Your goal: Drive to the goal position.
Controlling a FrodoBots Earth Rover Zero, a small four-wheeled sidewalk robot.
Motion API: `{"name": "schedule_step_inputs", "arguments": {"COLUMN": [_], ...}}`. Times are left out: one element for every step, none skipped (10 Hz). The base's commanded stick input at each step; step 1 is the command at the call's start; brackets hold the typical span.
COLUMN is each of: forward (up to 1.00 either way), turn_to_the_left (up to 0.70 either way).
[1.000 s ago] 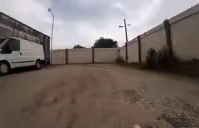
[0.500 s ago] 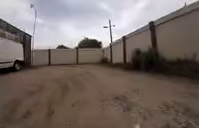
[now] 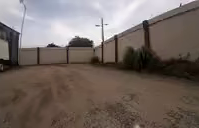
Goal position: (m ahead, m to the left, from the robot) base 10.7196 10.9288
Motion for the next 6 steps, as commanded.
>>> {"name": "schedule_step_inputs", "arguments": {"forward": [0.70,0.70,0.70,0.70,0.70,0.70], "turn_to_the_left": [0.00,0.00,0.00,0.00,0.00,0.00]}}
